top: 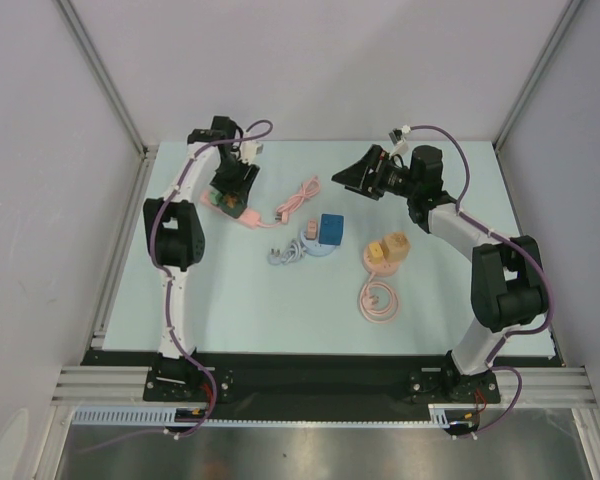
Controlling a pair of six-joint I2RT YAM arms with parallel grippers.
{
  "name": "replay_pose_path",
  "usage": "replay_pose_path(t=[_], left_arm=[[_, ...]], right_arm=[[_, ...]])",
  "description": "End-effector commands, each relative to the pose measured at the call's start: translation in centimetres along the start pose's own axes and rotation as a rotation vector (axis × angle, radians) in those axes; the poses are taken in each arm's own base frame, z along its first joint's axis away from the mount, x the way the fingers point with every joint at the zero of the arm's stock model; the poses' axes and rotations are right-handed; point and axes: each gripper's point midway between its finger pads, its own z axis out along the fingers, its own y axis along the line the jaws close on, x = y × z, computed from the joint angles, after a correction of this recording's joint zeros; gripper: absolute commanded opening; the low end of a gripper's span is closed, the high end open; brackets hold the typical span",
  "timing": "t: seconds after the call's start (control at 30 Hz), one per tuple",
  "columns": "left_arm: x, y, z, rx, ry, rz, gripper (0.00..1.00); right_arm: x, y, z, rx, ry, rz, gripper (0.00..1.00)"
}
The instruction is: Insert the plug
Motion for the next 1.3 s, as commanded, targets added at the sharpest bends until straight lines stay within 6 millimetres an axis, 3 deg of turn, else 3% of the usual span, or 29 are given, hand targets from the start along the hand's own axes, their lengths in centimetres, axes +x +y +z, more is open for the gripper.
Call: replay_pose_path(t=[0.0,0.17,0.27,0.3,0.53,0.57,0.6,0.7,0.9,1.0,1.27], left_arm=[[3.0,-0.3,4.1,-0.007,0.098,0.016,0.00],[3.7,-0.7,5.0,-0.008,0.094,0.007,0.00],[4.7,-1.1,5.3,-0.004,0.097,0.000,0.00],[5.9,-1.5,5.7,0.003,0.122,-0.006,0.00],[6.1,-1.3,4.0,-0.034,0.085,-0.014,0.00],[5.8,-1.1,3.6,-0.047,0.076,-0.017,0.06],[5.7,-0.7,3.3,-0.073,0.071,-0.023,0.24],[4.5,-0.6,2.3,-0.085,0.025,-0.050,0.36],[2.6,0.1,0.8,-0.114,-0.029,-0.056,0.47],[2.4,0.8,0.3,-0.142,-0.028,-0.048,0.55],[2.1,1.1,-0.6,-0.136,-0.030,-0.030,0.63]], right_arm=[[-1.3,1.3,0.4,-0.031,-0.027,-0.051,1.00],[-1.4,1.3,0.3,-0.030,-0.028,-0.053,1.00],[-1.3,1.3,0.3,-0.031,-0.025,-0.050,1.00],[-1.3,1.4,0.3,-0.033,-0.027,-0.051,1.00],[-1.3,1.6,0.3,-0.036,-0.028,-0.053,1.00],[-1.4,1.6,0.2,-0.034,-0.030,-0.056,1.00],[-1.4,1.7,0.2,-0.033,-0.029,-0.056,1.00],[-1.4,1.7,0.1,-0.029,-0.030,-0.061,1.00],[-1.5,1.9,0.0,-0.034,-0.030,-0.066,1.00],[-1.6,1.8,-0.1,-0.030,-0.033,-0.067,1.00],[-1.6,1.6,0.0,-0.022,-0.038,-0.071,1.00]])
